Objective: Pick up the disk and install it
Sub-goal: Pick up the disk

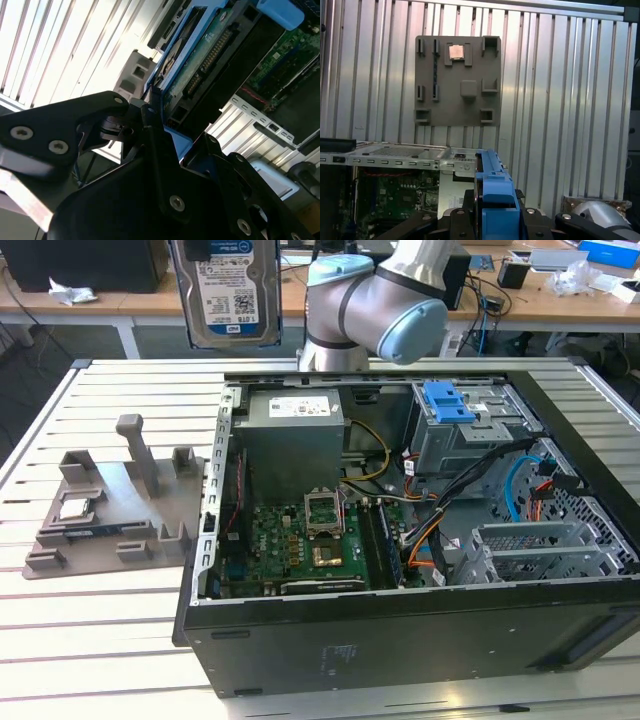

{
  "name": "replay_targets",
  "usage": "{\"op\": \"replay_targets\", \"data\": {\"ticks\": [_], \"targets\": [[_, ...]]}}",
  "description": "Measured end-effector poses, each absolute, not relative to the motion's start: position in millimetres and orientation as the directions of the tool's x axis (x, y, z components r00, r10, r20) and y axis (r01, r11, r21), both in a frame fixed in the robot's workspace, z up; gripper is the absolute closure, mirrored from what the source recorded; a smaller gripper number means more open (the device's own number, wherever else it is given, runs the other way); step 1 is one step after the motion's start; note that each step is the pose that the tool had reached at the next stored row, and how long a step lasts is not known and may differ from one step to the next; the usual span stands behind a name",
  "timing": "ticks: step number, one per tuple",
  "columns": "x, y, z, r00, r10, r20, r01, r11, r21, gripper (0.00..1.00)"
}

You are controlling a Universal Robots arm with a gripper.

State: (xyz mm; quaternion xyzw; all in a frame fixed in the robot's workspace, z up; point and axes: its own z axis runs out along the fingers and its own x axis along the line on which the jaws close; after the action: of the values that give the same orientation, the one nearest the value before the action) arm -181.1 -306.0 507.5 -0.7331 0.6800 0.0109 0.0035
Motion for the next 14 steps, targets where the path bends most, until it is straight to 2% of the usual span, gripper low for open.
{"op": "replay_targets", "data": {"ticks": [14], "targets": [[-134.3,-306.0,507.5,0.075,-0.997,-0.021,-0.997,-0.075,0.010,0.63]]}}
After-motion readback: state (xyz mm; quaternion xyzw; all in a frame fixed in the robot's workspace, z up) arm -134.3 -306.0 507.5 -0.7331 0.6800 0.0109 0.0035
